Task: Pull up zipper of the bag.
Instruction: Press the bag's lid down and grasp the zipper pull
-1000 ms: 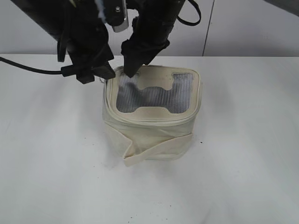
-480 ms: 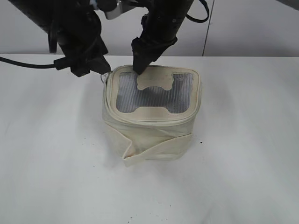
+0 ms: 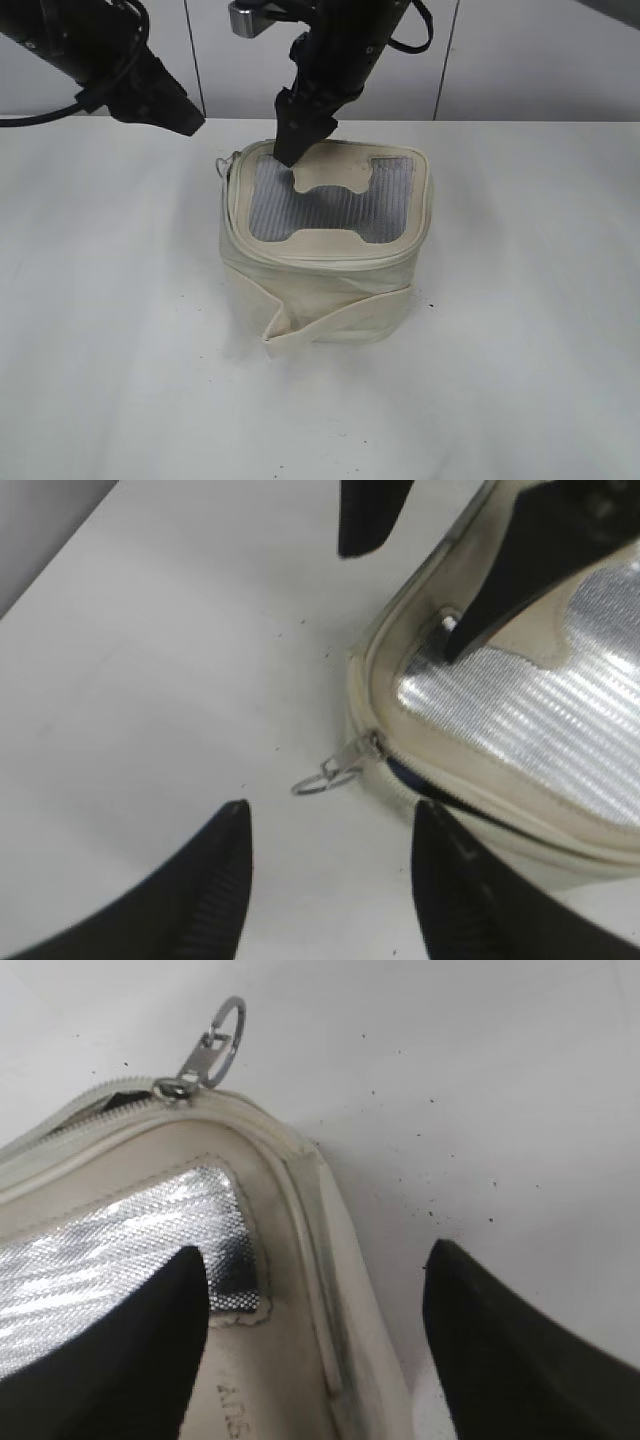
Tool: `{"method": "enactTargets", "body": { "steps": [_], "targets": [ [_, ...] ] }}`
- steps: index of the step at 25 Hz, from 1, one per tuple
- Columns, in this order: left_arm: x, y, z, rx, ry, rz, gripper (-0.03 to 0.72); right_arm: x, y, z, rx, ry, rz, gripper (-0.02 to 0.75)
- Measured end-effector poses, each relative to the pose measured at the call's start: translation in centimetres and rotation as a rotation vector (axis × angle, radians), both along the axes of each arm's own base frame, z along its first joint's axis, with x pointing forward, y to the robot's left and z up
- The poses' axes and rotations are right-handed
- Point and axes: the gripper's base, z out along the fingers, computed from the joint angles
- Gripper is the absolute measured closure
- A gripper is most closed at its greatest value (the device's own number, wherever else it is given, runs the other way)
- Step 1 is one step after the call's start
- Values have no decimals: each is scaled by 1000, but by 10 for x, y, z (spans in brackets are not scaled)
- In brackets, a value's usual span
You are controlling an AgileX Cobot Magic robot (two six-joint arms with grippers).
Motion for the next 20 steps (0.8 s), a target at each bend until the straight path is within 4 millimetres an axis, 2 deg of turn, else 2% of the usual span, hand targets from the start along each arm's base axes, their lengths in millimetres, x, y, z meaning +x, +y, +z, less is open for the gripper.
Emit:
{"method": "enactTargets", "body": {
  "steps": [7,9,11,13,14,20],
  "targets": [
    [10,-8,-28,-26,56,-88,255,3,3,-16,-8,32,2,304],
    [12,-9,-36,-18,70,-99,229,3,3,-19,-9,37,2,363],
    [14,-10,-40,-18,75,-100,204,3,3,-20,-9,41,2,472],
    [16,-10,-43,-15,66,-98,190,3,3,-20,-9,47,2,633],
    [18,-10,-45,-13,61,-99,186,3,4,-20,-4,52,-1,675],
    [27,-9,-54,37,-10,-95,179,2,5,-19,10,67,-16,687]
  ]
}}
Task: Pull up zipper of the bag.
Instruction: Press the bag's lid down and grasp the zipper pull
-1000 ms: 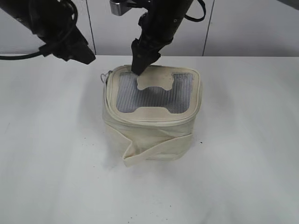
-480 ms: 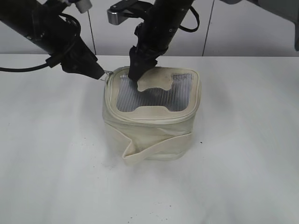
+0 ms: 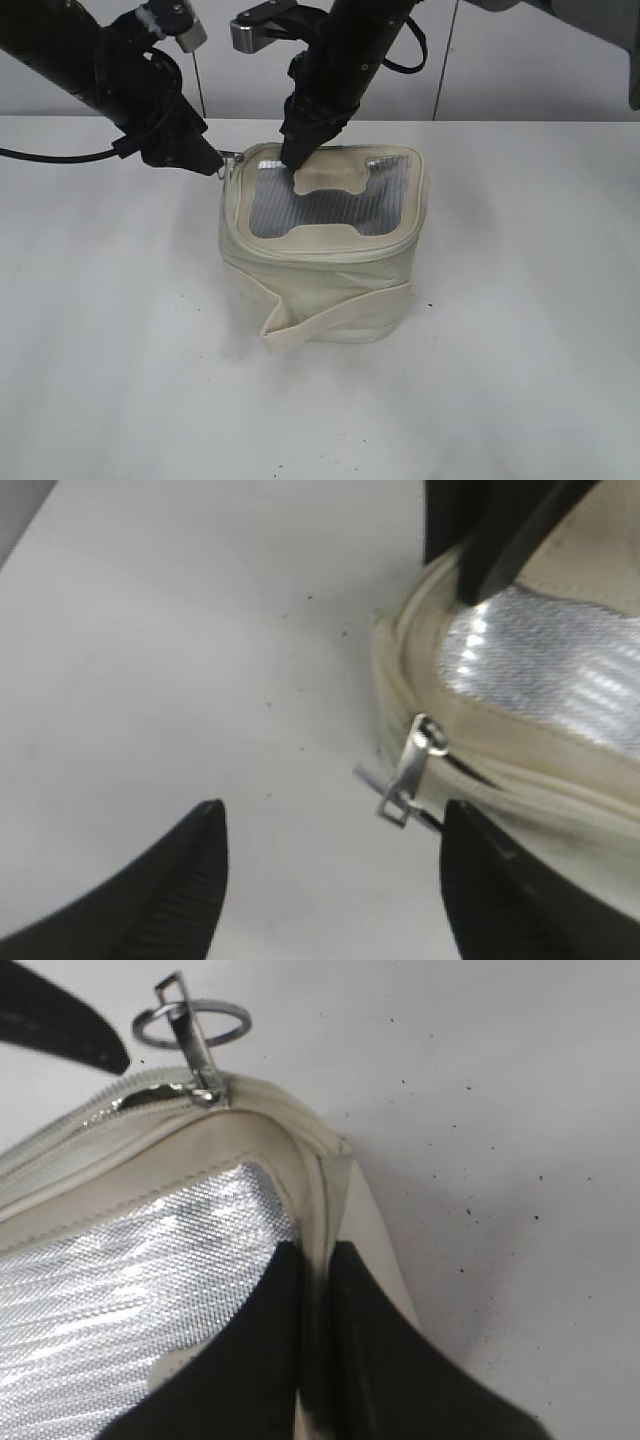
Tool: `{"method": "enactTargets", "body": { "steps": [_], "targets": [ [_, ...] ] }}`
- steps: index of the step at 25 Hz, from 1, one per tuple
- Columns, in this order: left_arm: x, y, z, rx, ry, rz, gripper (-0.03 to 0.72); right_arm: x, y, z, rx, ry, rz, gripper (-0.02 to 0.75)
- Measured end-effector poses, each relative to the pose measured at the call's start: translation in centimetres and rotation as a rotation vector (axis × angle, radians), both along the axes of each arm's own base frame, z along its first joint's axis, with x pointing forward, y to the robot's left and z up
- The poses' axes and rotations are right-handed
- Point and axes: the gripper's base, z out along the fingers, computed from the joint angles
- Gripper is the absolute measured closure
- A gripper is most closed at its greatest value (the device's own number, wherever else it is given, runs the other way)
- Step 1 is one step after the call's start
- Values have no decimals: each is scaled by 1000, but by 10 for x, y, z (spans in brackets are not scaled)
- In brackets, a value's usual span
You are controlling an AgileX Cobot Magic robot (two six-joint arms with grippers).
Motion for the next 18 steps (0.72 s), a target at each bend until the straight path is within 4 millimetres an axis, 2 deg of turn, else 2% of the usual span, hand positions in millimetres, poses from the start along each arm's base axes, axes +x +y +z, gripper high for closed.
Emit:
{"method": "enactTargets", "body": {
  "steps": [6,13,18],
  "targets": [
    [7,2,2,48,-115,-22,180,0,0,0,4,5,-2,689],
    [-1,-10,5,39,-104,-73,179,0,0,0,4,5,-2,688],
    [-1,-11,6,35,-113,-71,160,0,0,0,5,5,-3,689]
  ]
}}
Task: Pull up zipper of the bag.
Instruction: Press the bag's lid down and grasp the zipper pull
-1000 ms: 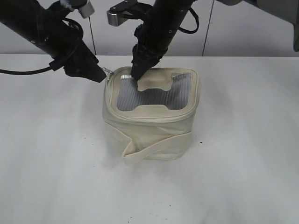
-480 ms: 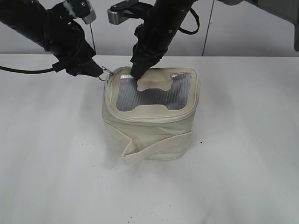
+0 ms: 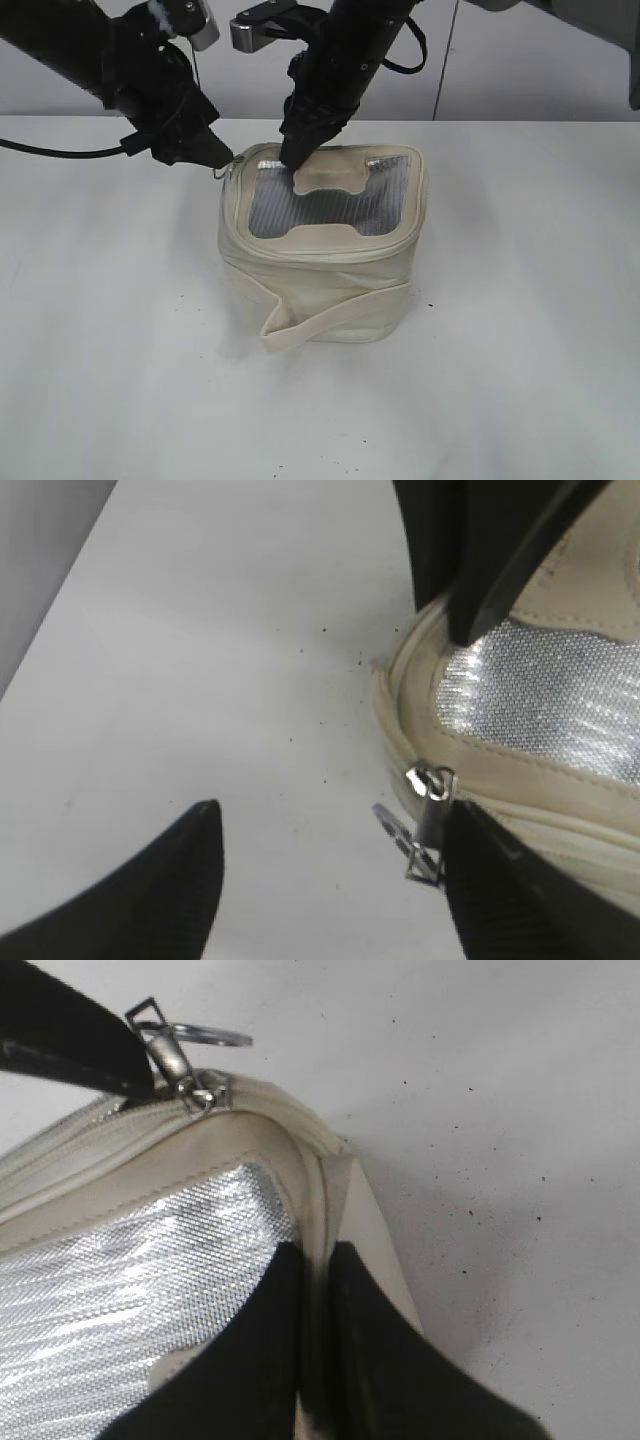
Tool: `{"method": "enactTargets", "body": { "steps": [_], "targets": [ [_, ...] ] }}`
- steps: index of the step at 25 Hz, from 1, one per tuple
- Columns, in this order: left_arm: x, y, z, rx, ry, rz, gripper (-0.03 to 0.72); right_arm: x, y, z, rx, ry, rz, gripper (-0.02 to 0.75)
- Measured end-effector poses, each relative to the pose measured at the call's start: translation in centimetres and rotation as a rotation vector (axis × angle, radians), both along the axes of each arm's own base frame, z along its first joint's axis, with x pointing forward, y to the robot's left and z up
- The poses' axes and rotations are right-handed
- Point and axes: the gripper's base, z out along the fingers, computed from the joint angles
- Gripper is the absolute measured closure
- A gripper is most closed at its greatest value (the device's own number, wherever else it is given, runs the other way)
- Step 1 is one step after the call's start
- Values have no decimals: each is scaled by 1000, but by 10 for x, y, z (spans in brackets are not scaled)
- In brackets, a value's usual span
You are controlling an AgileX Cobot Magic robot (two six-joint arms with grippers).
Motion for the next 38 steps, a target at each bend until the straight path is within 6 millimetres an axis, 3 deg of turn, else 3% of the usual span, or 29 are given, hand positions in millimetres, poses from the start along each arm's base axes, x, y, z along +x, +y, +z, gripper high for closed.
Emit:
{"method": "enactTargets", "body": {
  "steps": [6,9,17,19,34,37,38],
  "targets": [
    [-2,-11,-6,4,8,-24,163,0,0,0,0,1,0,689],
    [-3,-11,-6,23,-1,-34,218,0,0,0,-2,1,0,691],
    [-1,-11,-12,43,8,-42,619,0,0,-1,-4,1,0,692],
    [-1,-10,-13,43,15,-34,688,0,0,-1,-4,1,-1,692],
    [-4,5,-4,124,42,56,691,3,-5,-1,-7,14,-45,696],
    [-4,6,-4,127,43,56,614,3,-5,-1,-6,15,-47,696],
    [-4,6,-4,127,44,56,533,3,-5,-1,-5,16,-48,696]
  ]
}}
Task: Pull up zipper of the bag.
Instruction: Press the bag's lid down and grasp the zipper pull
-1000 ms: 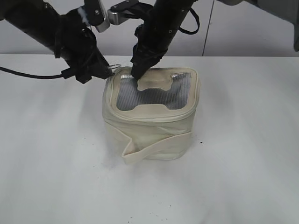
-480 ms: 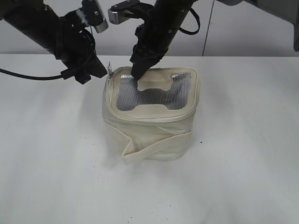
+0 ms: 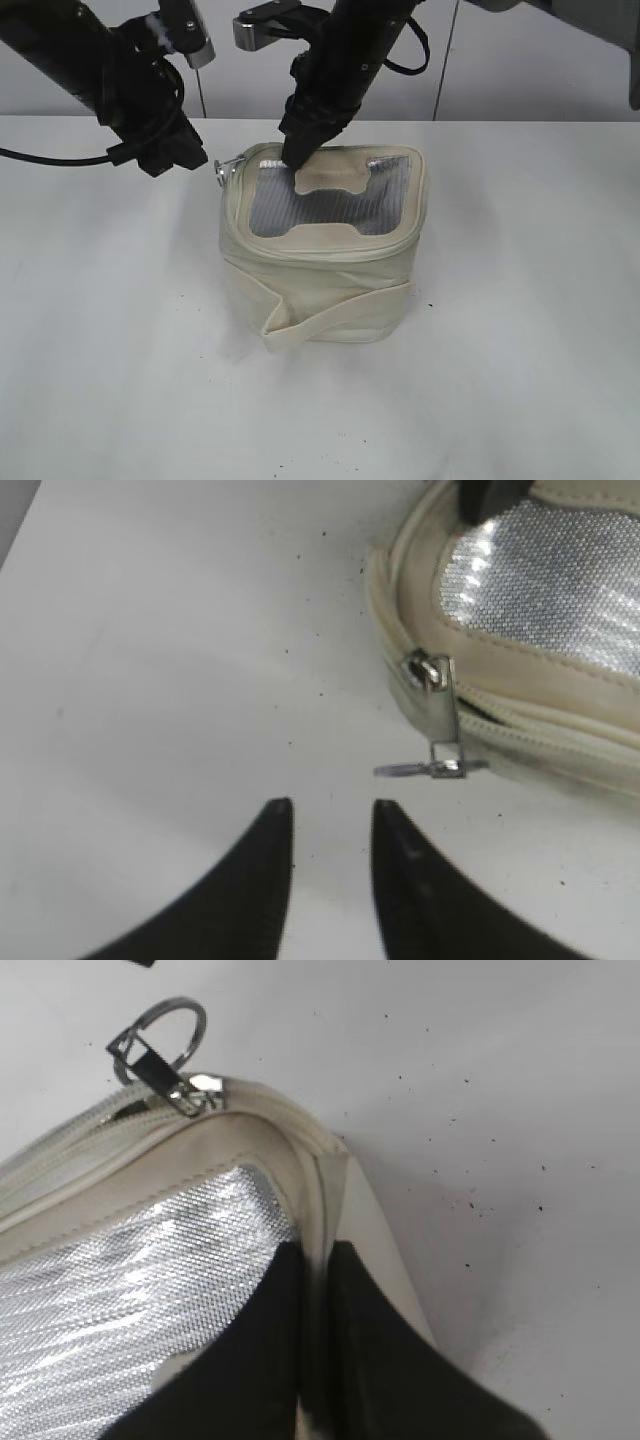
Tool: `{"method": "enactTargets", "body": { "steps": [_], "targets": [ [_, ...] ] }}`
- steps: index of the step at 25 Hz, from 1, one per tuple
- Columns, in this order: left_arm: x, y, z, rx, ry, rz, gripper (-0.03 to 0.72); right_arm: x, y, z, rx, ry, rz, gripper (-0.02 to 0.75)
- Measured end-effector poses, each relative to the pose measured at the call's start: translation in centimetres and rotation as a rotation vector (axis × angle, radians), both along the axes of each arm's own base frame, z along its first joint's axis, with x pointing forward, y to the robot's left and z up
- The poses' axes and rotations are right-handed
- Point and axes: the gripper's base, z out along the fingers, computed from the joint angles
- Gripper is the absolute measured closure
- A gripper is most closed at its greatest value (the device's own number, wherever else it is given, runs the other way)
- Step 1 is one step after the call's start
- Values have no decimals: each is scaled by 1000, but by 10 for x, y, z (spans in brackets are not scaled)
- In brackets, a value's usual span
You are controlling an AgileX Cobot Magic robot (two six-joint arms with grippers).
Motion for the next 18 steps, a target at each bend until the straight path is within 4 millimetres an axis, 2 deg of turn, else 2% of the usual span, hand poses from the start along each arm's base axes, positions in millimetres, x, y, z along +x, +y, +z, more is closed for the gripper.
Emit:
{"method": "enactTargets", "body": {
  "steps": [4,6,14,18],
  "targets": [
    [0,0,0,0,6,-2,200,0,0,0,0,0,0,696],
    [-1,-1,0,0,5,-5,122,0,0,0,1,1,0,696],
    [-12,-30,0,58,-52,-115,136,2,-3,0,3,9,-7,699],
    [-9,-32,-4,120,-103,-147,209,3,-5,-1,4,13,-18,699]
  ]
}}
